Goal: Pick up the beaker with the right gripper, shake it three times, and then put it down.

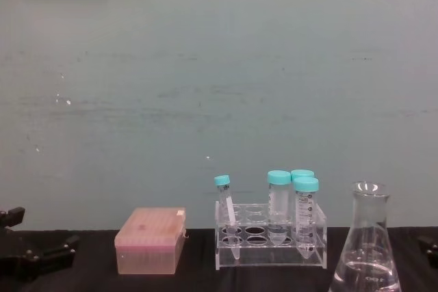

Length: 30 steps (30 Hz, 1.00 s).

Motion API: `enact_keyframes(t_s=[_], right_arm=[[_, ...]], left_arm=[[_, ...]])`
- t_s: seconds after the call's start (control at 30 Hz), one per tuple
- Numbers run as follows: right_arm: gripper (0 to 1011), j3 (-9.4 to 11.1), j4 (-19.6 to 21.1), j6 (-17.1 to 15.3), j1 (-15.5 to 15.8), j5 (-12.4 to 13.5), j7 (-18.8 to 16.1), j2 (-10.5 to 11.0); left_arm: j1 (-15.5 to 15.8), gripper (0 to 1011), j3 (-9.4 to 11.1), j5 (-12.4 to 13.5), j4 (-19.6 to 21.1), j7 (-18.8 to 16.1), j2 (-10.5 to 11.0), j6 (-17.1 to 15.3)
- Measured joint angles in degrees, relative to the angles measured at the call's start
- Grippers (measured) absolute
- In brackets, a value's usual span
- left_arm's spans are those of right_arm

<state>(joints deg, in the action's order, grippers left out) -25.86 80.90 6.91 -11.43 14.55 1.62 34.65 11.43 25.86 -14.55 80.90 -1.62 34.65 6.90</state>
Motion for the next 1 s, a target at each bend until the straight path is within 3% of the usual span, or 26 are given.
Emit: enact_keyframes(t_s=[1.0], right_arm=[[1003, 0.0, 0.0, 0.0, 0.0, 0.0, 0.0, 0.0]], left_arm=[[0.0, 1000, 0.0, 0.0, 0.0, 0.0, 0.0, 0.0]])
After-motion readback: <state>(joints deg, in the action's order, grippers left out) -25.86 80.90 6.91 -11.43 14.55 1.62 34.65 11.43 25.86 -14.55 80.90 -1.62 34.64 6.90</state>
